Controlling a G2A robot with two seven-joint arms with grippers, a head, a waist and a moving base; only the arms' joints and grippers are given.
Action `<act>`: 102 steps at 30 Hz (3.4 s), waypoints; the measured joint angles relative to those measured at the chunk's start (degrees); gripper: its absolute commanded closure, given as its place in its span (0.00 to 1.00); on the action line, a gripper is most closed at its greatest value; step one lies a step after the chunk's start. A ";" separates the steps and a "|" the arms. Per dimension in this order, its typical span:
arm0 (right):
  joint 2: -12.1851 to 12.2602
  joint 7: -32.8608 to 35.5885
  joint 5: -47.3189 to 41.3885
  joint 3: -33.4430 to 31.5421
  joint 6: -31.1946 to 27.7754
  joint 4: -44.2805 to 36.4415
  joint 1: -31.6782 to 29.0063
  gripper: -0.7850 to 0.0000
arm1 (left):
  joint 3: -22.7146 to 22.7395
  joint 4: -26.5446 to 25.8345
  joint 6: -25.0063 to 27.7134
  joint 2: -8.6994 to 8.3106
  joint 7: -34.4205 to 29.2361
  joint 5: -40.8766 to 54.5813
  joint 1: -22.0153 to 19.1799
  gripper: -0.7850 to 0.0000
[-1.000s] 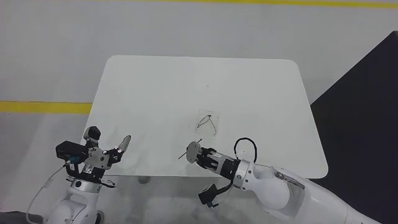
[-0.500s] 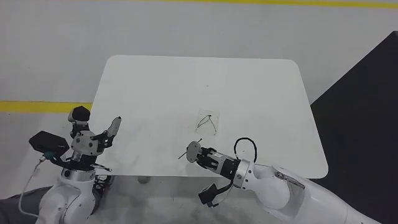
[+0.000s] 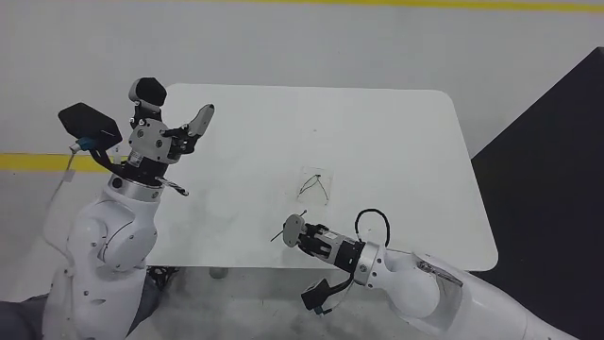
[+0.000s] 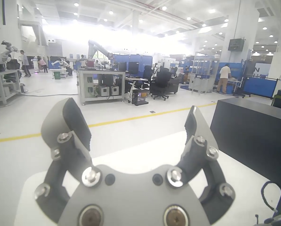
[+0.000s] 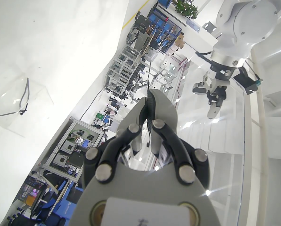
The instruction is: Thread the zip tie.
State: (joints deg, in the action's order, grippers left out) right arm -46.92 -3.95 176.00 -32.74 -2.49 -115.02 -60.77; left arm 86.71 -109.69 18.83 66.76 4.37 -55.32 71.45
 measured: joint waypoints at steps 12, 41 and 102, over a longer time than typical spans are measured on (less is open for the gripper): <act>1.99 -8.44 -10.18 -9.80 6.13 5.82 -2.21 1.00 | 0.00 0.00 0.01 0.00 0.00 0.00 -0.01 0.00; 8.19 -22.96 -23.62 -34.75 19.11 4.31 -17.23 1.00 | -11.27 13.69 5.12 1.46 -21.27 25.69 -26.16 0.00; 8.19 -22.96 -23.62 -34.75 19.11 4.31 -17.23 1.00 | -47.10 63.93 -0.80 15.29 -53.02 63.68 -57.75 0.00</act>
State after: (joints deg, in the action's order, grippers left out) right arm -38.73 -26.92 152.38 -67.49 16.62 -110.71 -78.00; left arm 39.61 -45.76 18.02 82.05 -48.64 8.36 13.70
